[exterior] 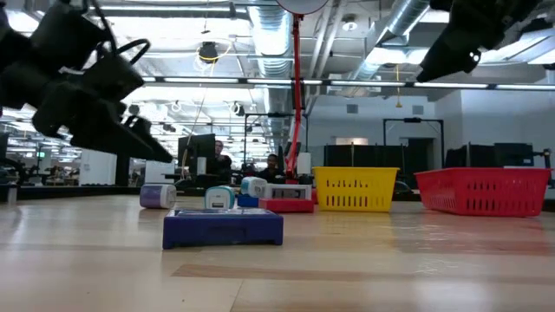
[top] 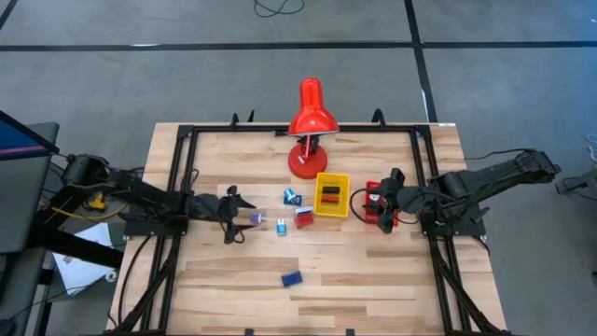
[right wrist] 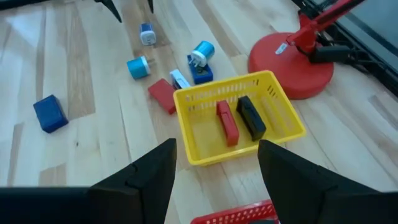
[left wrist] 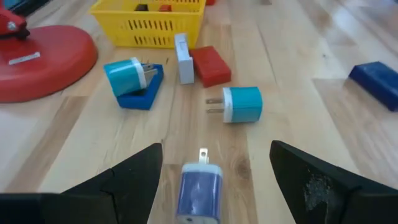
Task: Pick & Place Office items
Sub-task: Put the purple charger adapter into the red bin
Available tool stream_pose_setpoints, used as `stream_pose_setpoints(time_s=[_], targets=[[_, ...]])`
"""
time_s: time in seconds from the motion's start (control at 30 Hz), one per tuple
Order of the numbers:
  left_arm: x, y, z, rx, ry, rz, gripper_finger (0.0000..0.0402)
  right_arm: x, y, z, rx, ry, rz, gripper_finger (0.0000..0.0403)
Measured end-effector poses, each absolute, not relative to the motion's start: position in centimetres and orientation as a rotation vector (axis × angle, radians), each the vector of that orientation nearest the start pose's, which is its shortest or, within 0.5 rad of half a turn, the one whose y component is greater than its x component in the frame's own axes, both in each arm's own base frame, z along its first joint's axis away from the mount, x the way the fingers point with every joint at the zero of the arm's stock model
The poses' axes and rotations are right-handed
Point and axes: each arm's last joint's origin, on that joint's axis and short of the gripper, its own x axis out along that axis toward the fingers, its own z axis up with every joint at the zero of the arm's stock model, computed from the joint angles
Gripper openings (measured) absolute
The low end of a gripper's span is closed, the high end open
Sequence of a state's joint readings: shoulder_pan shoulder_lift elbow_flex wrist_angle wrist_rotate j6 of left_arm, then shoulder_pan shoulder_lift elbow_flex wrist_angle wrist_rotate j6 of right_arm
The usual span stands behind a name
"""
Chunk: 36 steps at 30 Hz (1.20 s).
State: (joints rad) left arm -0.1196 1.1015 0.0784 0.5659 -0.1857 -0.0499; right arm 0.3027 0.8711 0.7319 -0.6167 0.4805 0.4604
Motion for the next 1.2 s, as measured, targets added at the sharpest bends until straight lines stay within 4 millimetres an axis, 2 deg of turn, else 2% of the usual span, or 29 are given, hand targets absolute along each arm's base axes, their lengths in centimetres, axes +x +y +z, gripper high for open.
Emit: stream_pose_setpoints(time_s=[0.2, 0.37, 0.5, 1.0, 1.2], targets=[[15.4, -1.2, 10.9, -0.013, 0.427, 0.111, 0.0292, 16.6, 3.7, 26.8, 0.159, 0.626, -0.324, 0.0219], [15.6, -1.1, 10.7, -0.002, 0.426, 0.118, 0.0292, 16.7, 3.7, 26.9, 0.146, 0.609, -0.323, 0.0219], [15.7, -0.9, 9.8, -0.006, 0.481, 0.137, 0.0292, 16.8, 3.7, 27.0, 0.145, 0.593, -0.328, 0.0219], [16.9, -1.1, 7.6, -0.014, 0.467, 0.118, 0.0291, 16.8, 3.7, 27.0, 0.145, 0.593, -0.328, 0.0219], [17.6, -1.2, 6.7, -0.012, 0.515, 0.119, 0.0262, 16.8, 3.7, 27.0, 0.145, 0.593, -0.328, 0.0219]])
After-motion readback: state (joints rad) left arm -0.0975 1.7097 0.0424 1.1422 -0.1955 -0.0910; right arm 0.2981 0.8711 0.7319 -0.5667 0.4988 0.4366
